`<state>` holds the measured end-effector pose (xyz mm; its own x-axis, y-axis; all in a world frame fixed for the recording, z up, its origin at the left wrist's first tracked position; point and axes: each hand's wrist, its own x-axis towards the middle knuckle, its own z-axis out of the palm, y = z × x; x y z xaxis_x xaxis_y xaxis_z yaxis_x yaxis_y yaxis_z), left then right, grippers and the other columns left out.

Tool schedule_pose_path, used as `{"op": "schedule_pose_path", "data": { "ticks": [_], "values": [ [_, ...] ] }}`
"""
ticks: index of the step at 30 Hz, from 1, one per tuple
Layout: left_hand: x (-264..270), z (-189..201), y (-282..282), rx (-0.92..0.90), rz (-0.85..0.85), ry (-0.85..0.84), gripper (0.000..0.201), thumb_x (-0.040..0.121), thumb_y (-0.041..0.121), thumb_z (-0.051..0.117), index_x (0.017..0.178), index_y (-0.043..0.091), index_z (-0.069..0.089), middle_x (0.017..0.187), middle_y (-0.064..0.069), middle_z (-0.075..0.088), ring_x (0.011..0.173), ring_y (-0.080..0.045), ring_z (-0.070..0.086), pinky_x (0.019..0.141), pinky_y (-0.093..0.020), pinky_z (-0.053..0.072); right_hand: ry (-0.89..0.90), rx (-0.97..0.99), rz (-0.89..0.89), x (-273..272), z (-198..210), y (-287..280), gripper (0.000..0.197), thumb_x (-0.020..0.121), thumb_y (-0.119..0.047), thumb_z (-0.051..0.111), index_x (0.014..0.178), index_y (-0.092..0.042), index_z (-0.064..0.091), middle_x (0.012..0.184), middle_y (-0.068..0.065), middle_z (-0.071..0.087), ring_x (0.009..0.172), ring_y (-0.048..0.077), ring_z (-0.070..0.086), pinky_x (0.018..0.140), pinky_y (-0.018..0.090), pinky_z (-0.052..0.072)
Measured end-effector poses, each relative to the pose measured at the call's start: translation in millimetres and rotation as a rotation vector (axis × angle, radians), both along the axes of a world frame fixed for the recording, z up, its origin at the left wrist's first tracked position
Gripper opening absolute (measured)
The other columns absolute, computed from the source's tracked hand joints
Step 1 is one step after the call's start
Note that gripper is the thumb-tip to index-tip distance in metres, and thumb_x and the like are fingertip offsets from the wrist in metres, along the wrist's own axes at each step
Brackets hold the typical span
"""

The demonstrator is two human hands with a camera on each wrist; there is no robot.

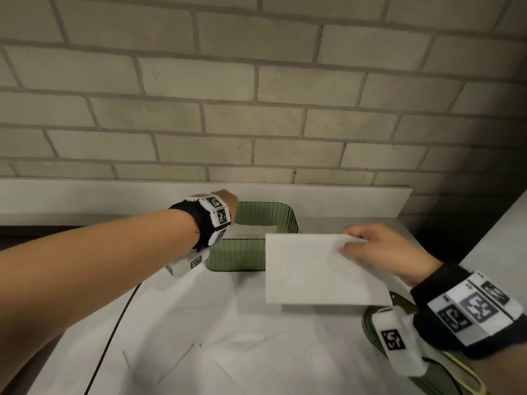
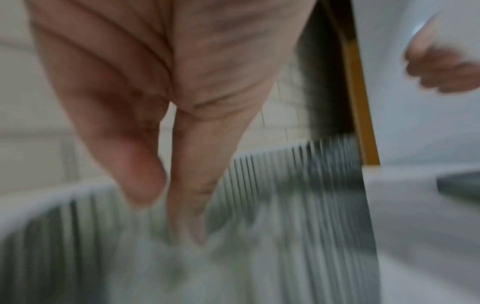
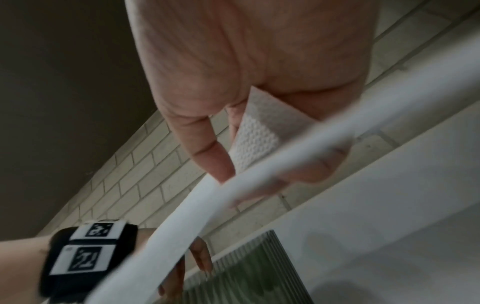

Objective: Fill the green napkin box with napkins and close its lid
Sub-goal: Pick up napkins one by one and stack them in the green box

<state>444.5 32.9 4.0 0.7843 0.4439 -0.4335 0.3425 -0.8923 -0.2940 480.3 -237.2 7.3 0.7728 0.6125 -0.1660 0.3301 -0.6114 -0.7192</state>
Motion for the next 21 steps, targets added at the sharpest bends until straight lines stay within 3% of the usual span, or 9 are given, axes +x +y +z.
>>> {"op": "schedule_pose_path", "data": {
  "ticks": [1, 3, 5, 7, 12, 17, 19, 21],
  "values": [
    [-3.5, 10.2, 2.0, -0.005, -0.030, -0.120, 0.025, 0.083, 0.012, 0.067, 0.067, 0.008, 0.048, 0.067, -0.003, 0.053, 0.061, -0.016, 0.049, 0.059, -0.023, 0.042, -0.004, 0.017, -0.017, 4.6, 6.6, 4.9, 0.012, 0.088, -0.010, 0.057, 0.090, -0.006, 0.068, 0.089, 0.015, 0.071, 0.080, 0.029, 0.067, 0.076, 0.039, 0.054],
    [-11.9, 27.6, 11.1, -0.020, -0.065, -0.277, 0.008, 0.086, 0.005, 0.060, 0.093, 0.002, 0.058, 0.098, -0.009, 0.058, 0.079, -0.021, 0.056, 0.070, -0.027, 0.043, -0.037, 0.050, -0.070, 12.9, 18.9, 18.1, 0.010, 0.087, -0.010, 0.059, 0.088, -0.007, 0.069, 0.083, 0.012, 0.068, 0.072, 0.024, 0.063, 0.067, 0.030, 0.050],
    [-17.6, 40.7, 24.0, -0.032, -0.027, -0.352, 0.035, 0.086, 0.004, 0.062, 0.120, 0.001, 0.057, 0.123, -0.013, 0.056, 0.106, -0.028, 0.058, 0.082, -0.029, 0.046, -0.089, 0.051, -0.107, 20.2, 29.6, 35.0, 0.010, 0.087, -0.013, 0.061, 0.089, -0.007, 0.068, 0.076, 0.007, 0.063, 0.067, 0.020, 0.057, 0.056, 0.020, 0.044],
    [-28.7, 49.9, 35.8, -0.071, 0.029, -0.394, 0.047, 0.084, 0.010, 0.067, 0.128, 0.005, 0.052, 0.131, -0.012, 0.052, 0.118, -0.029, 0.053, 0.091, -0.031, 0.043, -0.125, 0.020, -0.094, 25.8, 38.8, 56.0, 0.015, 0.088, -0.019, 0.062, 0.091, -0.005, 0.066, 0.070, 0.003, 0.058, 0.062, 0.016, 0.053, 0.050, 0.019, 0.040],
    [-59.5, 42.5, 61.5, -0.155, 0.098, -0.403, 0.053, 0.084, 0.020, 0.069, 0.132, 0.014, 0.048, 0.136, -0.005, 0.048, 0.124, -0.024, 0.046, 0.098, -0.029, 0.038, -0.145, -0.188, 0.037, 40.5, 45.8, 117.0, 0.022, 0.090, -0.029, 0.060, 0.108, -0.017, 0.059, 0.083, 0.002, 0.063, 0.071, 0.017, 0.058, 0.057, 0.024, 0.045],
    [-87.1, 28.7, 70.1, -0.279, 0.142, -0.464, 0.047, 0.084, 0.022, 0.068, 0.127, 0.016, 0.052, 0.128, -0.003, 0.054, 0.117, -0.021, 0.052, 0.097, -0.027, 0.040, -0.259, -0.531, 0.241, 40.5, 30.1, 164.7, 0.043, 0.093, -0.034, 0.054, 0.124, -0.005, 0.058, 0.104, 0.004, 0.057, 0.090, 0.019, 0.052, 0.066, 0.023, 0.042],
    [-94.1, 21.0, 73.9, -0.344, 0.144, -0.523, 0.042, 0.084, 0.022, 0.067, 0.124, 0.017, 0.054, 0.125, -0.003, 0.056, 0.114, -0.020, 0.053, 0.096, -0.026, 0.040, -0.280, -0.613, 0.271, 37.9, 23.0, 177.6, 0.049, 0.094, -0.038, 0.052, 0.133, -0.008, 0.050, 0.122, 0.006, 0.056, 0.088, 0.017, 0.052, 0.074, 0.023, 0.041],
    [-97.0, 13.0, 72.1, -0.382, 0.112, -0.581, 0.038, 0.086, 0.027, 0.064, 0.122, 0.018, 0.056, 0.124, -0.002, 0.058, 0.113, -0.018, 0.053, 0.095, -0.024, 0.039, -0.319, -0.689, 0.309, 36.5, 15.0, 186.1, 0.055, 0.094, -0.040, 0.051, 0.139, -0.010, 0.044, 0.138, 0.008, 0.050, 0.105, 0.020, 0.056, 0.085, 0.025, 0.043]
  ]
}}
